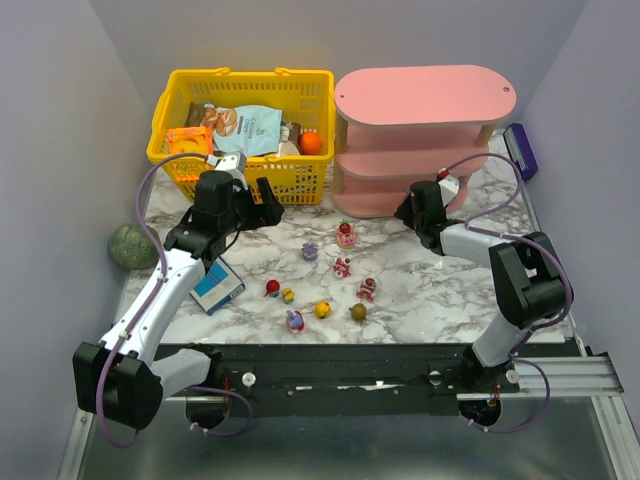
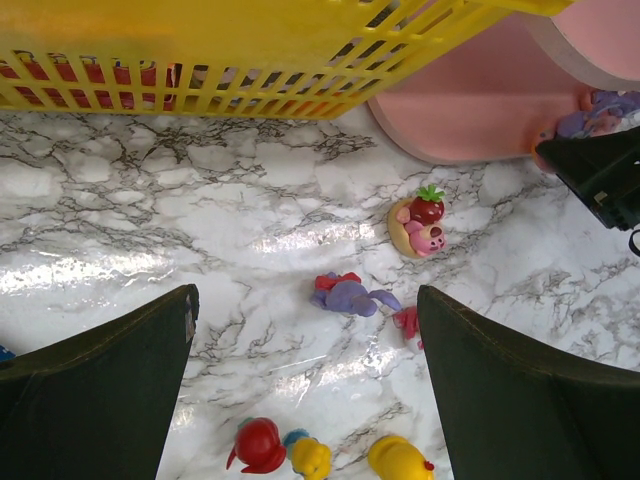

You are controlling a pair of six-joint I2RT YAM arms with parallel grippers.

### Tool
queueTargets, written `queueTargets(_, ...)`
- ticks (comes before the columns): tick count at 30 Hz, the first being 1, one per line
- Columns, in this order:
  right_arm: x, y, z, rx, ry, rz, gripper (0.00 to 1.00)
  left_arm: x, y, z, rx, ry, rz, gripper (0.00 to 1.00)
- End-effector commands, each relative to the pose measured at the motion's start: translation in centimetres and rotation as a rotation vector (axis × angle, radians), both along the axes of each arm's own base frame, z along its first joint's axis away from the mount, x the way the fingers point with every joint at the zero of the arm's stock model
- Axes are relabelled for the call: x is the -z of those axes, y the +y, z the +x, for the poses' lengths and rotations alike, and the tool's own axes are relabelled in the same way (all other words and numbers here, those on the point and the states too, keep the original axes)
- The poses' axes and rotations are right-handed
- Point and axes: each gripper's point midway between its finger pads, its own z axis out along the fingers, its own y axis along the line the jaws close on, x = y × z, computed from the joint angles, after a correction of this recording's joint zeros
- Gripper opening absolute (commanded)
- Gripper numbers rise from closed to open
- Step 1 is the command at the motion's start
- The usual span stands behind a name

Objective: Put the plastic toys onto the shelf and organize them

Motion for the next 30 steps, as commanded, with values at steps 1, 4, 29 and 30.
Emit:
queueTargets(1,-0.1,-0.4,1.0,0.051,-0.042,0.025,0.47,0.1,-0.2,-0.5,0.021,0.01,0.008,0.99)
queueTargets(4,0.3,-0.3,1.0,0.049,-0.032,0.028,0.5,0.2,-0.1,-0.6,0.021,0.011,0.008,0.99)
queueTargets(29,1.5,0.3,1.4,0.048,0.013,0.045,0.68,0.7,0.0,-0.6,0.015,0.021,0.014,0.99)
queueTargets(30,1.5,0.2,1.4,0.053,0.014,0.048,0.69,0.6,0.0,-0.6,0.014,0.02,0.015,0.99)
